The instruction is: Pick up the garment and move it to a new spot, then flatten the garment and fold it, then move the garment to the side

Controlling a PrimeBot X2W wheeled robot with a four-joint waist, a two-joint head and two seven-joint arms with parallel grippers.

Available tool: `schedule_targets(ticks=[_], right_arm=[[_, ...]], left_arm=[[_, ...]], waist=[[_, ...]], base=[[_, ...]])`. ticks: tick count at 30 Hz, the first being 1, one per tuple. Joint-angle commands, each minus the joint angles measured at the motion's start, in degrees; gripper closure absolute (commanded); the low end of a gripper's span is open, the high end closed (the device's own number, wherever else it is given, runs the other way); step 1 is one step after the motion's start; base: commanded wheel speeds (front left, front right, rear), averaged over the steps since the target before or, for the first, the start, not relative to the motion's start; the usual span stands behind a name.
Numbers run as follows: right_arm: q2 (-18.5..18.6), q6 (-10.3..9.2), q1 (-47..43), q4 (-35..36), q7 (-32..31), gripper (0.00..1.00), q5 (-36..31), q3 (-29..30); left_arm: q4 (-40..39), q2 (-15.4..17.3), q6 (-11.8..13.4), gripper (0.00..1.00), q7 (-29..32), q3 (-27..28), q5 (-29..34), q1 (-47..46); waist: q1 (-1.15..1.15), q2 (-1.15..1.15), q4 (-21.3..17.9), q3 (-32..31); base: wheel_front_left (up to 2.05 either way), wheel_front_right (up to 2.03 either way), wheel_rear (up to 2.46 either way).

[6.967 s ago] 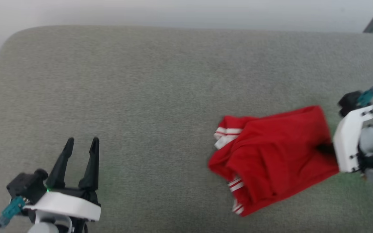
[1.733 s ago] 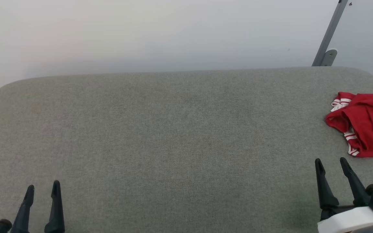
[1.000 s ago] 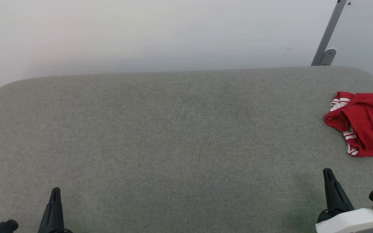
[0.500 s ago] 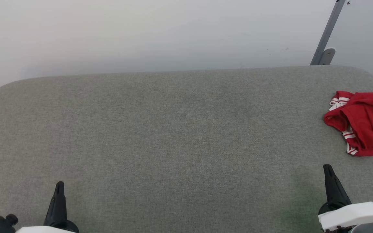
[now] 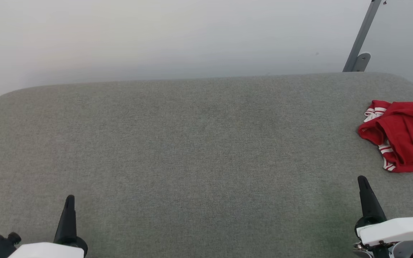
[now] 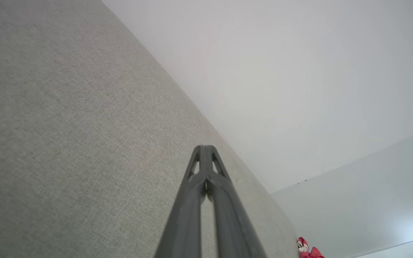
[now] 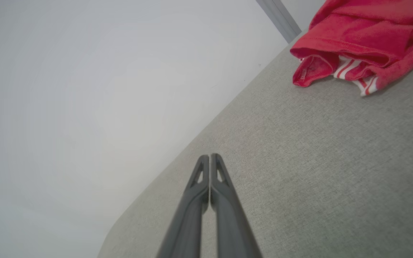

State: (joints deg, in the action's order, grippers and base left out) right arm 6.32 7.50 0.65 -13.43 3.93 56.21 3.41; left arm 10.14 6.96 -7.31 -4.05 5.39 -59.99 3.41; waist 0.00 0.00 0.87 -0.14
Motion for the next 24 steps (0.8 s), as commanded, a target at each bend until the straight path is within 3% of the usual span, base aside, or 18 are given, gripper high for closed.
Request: schedule_targets(ticks=[1, 24], right_arm=[[0.04, 0.00, 1.12, 0.44, -0.33, 1.00, 1.16, 0.16], [-1.29, -0.01, 2.97, 0.07, -4.16, 1.00, 14.09, 1.35]], left_arm=[[-0.49, 0.17, -0.12, 1.00, 0.29, 0.27, -0.86, -1.79], [1.11, -1.33, -0.18, 1.00, 4.14, 0.57, -12.62, -4.92]], waist=[[0.00, 0.00, -0.01, 0.00], [0.00, 0.00, -0.26, 0.09]], base=[[0.00, 0.00, 0.00], [0.00, 0.00, 0.00]])
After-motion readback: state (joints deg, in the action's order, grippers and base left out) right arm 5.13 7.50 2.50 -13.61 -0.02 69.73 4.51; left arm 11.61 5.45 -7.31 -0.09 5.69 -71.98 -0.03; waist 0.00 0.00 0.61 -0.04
